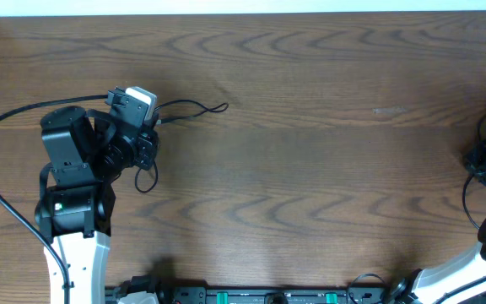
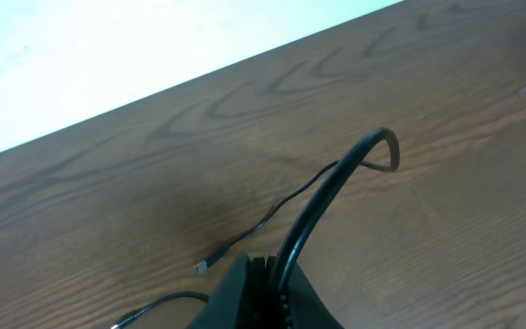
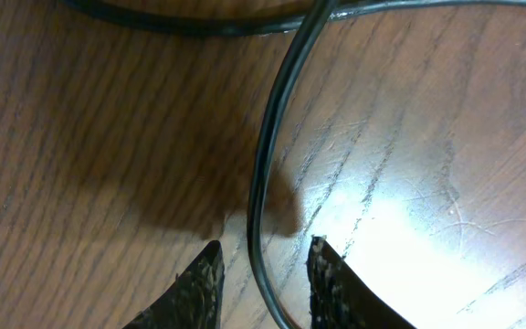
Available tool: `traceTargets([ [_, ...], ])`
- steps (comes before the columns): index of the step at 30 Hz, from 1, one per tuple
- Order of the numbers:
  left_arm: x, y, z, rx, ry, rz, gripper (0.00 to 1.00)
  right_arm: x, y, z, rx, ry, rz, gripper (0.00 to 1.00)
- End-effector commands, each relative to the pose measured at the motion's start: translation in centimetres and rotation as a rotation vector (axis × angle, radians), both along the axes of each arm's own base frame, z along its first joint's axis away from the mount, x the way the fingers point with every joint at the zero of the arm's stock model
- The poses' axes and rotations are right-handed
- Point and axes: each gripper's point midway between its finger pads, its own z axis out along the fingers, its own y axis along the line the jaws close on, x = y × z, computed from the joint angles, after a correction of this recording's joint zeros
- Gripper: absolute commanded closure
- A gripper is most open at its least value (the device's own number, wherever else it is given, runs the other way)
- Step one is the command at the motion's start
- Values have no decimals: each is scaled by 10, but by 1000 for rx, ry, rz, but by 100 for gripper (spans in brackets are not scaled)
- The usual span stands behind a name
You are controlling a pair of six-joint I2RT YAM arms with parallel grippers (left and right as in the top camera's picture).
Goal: Untangle cables
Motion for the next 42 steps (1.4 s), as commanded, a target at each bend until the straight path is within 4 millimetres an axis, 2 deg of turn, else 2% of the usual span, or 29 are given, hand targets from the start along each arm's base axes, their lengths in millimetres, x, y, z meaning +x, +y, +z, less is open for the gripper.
traceTargets([
  [1, -1, -3, 1, -20, 2, -11, 92, -7, 1, -7, 3, 24, -8, 73],
  [11, -1, -3, 1, -20, 2, -12, 92, -11, 4, -16, 4, 26, -7, 73],
  [16, -1, -3, 1, -19, 2, -11, 93, -6, 1, -16, -13, 2, -8, 84],
  [18, -1, -3, 1, -20, 2, -11, 93, -3, -2, -15, -24, -14, -9, 93],
  [25, -4, -3, -4, -22, 24, -11, 93, 7, -26, -6, -75, -81, -44, 99],
  [29, -4, -3, -4, -23, 25, -11, 92, 12, -61, 18, -131, -127, -72, 99],
  [32, -4, -4, -4, -23, 28, -11, 93, 12, -93, 47, -178, -156, -89, 99],
  [36, -4, -3, -4, -23, 28, -11, 93, 1, -136, 90, -229, -203, -163, 99],
  [39, -4, -3, -4, -23, 27, -11, 93, -3, -155, 115, -215, -274, -198, 99],
  [40, -4, -3, -4, -23, 28, -11, 92, -2, -155, 117, -199, -298, -196, 96],
  [41, -4, -3, -4, -23, 27, -11, 93, -1, -154, 118, -173, -325, -194, 78],
  [42, -4, -3, -4, -23, 28, -11, 92, 1, -152, 118, -146, -349, -194, 53],
])
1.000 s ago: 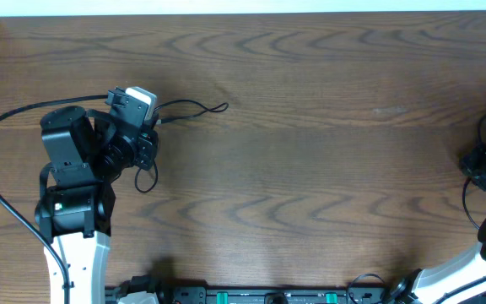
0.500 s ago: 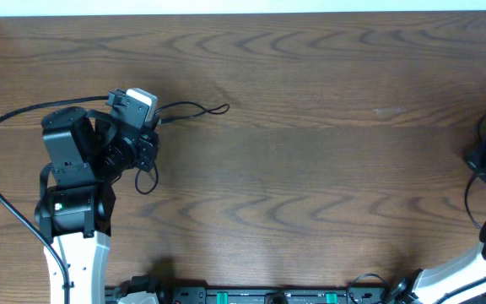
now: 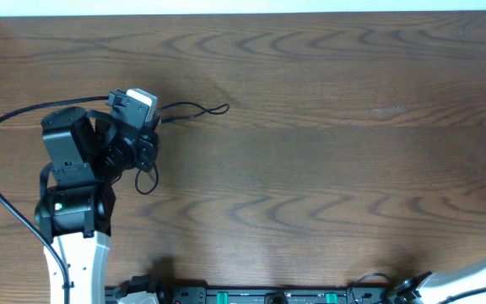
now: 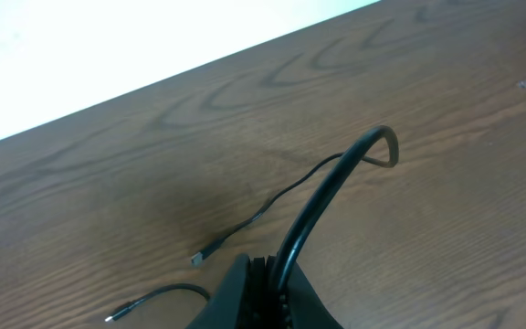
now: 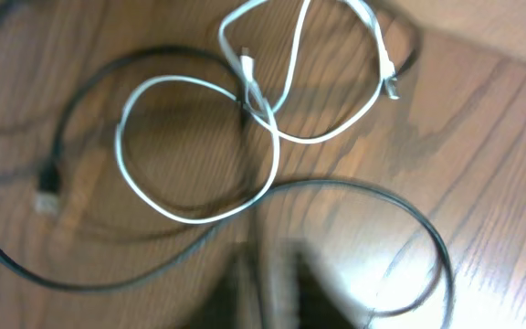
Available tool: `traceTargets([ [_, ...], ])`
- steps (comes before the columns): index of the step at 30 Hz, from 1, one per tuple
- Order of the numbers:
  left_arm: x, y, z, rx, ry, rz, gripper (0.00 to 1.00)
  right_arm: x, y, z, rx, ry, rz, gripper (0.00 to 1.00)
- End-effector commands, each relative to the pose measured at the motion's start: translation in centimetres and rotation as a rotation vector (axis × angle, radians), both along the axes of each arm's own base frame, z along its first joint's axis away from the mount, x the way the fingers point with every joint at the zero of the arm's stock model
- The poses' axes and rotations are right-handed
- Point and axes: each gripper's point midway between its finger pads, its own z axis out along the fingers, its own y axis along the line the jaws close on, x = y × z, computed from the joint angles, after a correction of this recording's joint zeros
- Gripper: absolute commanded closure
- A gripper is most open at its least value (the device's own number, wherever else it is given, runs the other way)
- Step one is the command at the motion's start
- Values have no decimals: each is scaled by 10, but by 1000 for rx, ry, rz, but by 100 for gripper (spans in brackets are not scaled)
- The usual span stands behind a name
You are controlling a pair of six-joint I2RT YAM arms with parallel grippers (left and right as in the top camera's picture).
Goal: Untangle cables
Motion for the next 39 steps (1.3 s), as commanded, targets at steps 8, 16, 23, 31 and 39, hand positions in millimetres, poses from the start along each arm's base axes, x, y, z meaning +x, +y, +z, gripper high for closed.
traceTargets([
  [8, -1, -3, 0, -19, 4, -10, 92, 40, 52, -3, 228, -173, 158, 1],
  [16, 0, -3, 2, -18, -5, -11, 93, 110, 160, 3, 382, -243, 500, 1],
  [23, -7, -24, 10, -111, -10, -109, 93, 159, 288, 4, 354, -175, 921, 1],
  [31, -33, -78, 63, -303, -181, -496, 92, 169, 449, 6, 212, -126, 1544, 1],
  [39, -36, -83, 76, -308, -248, -566, 92, 140, 569, 9, 53, -135, 2042, 1],
])
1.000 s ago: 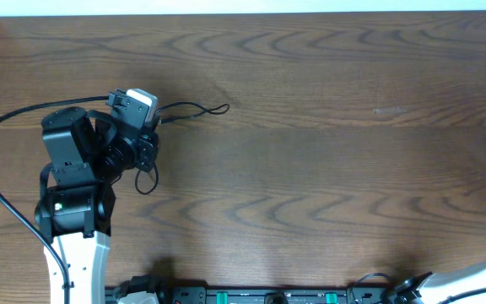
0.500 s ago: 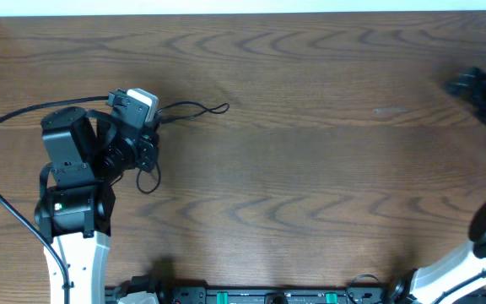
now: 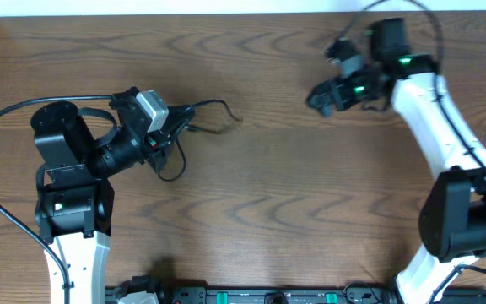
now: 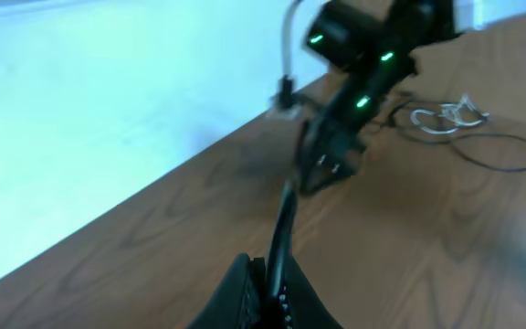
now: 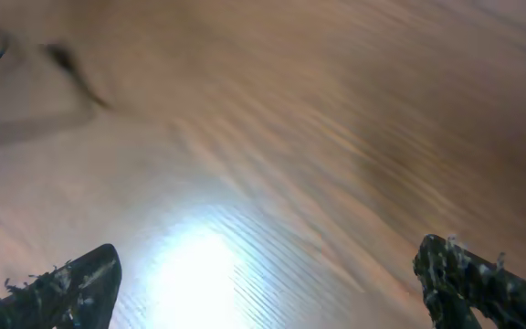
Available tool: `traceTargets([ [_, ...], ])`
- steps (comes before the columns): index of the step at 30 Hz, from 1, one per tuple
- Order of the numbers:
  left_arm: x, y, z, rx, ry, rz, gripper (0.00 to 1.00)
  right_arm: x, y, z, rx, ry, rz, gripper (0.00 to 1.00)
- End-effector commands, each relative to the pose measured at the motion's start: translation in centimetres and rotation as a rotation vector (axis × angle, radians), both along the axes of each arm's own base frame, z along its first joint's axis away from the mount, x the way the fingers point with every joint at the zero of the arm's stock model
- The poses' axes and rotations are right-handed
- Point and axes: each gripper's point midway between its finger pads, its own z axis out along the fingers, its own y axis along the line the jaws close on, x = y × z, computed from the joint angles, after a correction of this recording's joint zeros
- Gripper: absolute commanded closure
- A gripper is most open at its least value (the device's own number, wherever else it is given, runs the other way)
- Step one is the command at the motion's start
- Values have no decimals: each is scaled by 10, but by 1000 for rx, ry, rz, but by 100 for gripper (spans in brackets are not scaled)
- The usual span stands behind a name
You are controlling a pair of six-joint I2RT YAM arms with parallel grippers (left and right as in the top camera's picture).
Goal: Untangle cables
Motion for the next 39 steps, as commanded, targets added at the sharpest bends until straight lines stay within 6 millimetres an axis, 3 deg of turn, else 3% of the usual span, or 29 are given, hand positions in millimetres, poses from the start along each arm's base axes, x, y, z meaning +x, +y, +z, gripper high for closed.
traceTargets([
  [1, -9, -7, 4, -31, 1, -67, 93, -12, 40, 0, -46, -118, 254, 1],
  [9, -8, -7, 3, -32, 5, -67, 93, -42, 139, 16, -56, -364, 613, 1],
  [13, -6, -5, 2, -25, 5, -49, 93, -49, 159, 18, -92, -437, 682, 1],
  [18, 5, 4, -5, 7, 22, 33, 93, 6, 127, 25, -330, -536, 395, 1],
  [21, 7, 7, -9, 16, 34, 58, 92, 54, 76, 55, -424, -607, -41, 1],
  [23, 9, 8, -11, 20, 42, 70, 92, 69, 46, 74, -442, -639, -224, 1],
  [25, 10, 9, -13, 21, 50, 73, 93, 71, 28, 85, -440, -637, -265, 1],
  [29, 14, 9, -18, 19, 67, 72, 93, 42, 23, 84, -409, -535, -145, 1],
  [32, 17, 10, -22, 17, 82, 72, 93, -10, 27, 66, -414, -373, 82, 1],
  [36, 18, 10, -24, 16, 91, 72, 93, -79, 7, 53, -490, -154, 190, 1],
  [39, 19, 10, -24, 17, 90, 72, 92, -95, 5, 58, -498, -133, 211, 1],
])
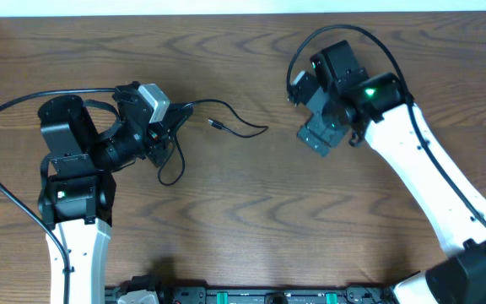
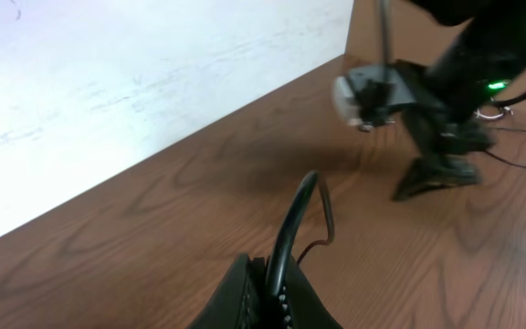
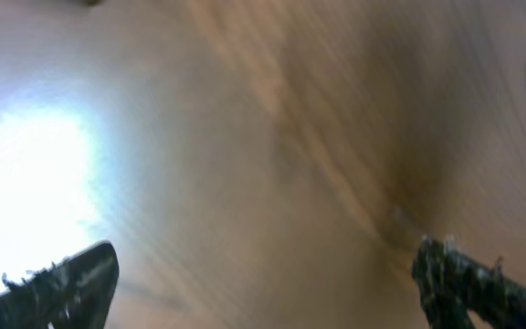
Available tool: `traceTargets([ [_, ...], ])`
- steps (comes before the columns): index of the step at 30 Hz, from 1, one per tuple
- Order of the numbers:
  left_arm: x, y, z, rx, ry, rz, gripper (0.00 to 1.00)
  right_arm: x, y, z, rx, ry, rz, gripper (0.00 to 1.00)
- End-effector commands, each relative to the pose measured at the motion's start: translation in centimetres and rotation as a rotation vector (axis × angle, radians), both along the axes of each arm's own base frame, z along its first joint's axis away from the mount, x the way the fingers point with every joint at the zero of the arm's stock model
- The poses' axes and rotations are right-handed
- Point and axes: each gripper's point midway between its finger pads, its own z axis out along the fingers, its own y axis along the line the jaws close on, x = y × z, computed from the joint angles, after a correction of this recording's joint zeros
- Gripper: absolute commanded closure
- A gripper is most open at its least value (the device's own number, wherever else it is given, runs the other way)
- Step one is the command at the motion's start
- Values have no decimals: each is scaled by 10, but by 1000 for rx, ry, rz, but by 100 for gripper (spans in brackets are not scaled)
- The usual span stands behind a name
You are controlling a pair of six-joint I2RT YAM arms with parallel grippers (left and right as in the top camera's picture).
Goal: Untangle cables
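Note:
A thin black cable (image 1: 243, 132) trails rightward over the wooden table from my left gripper (image 1: 169, 127), with a loop drooping below the gripper. The left wrist view shows the left gripper (image 2: 268, 297) shut on the black cable (image 2: 290, 228), which arches up out of the jaws. My right gripper (image 1: 317, 139) hovers right of the cable's free end, apart from it. In the blurred right wrist view the right gripper (image 3: 263, 292) is open wide, only bare wood between its fingertips (image 3: 62, 283).
More cables lie at the table's right edge, partly cut off by the frame. The left wrist view shows these cables (image 2: 519, 137) beyond the right arm (image 2: 427, 100). A thick black arm lead curves round the left arm.
My right gripper has come from the back of the table toward the middle, closer to the black cable's free end. That end now reaches farther right. The left gripper keeps its hold.
My right gripper was at the far right edge, its fingers either side of a black cable in the pile. Then it looked down on the pile, out of overhead view. Then it stood open at the back middle, now nearer the cable that my left gripper held throughout.

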Motion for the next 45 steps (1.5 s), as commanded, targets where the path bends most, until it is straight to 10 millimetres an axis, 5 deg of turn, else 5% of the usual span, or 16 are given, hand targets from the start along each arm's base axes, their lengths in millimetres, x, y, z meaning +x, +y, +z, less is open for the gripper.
traceTargets([
  [1, 0, 1, -1, -3, 5, 5, 92, -10, 10, 16, 38, -18, 58, 1],
  [9, 0, 0, -1, -3, 6, 4, 93, -6, 78, 23, 276, -67, 423, 1],
  [24, 0, 0, -1, -3, 5, 4, 92, -7, 183, 24, 509, -161, 681, 1],
  [37, 9, 6, 5, 23, -50, 43, 93, -103, 252, 49, 770, -23, 984, 1],
  [45, 14, 12, 3, 42, -48, 84, 93, -122, 265, 46, 748, -16, 1022, 1],
])
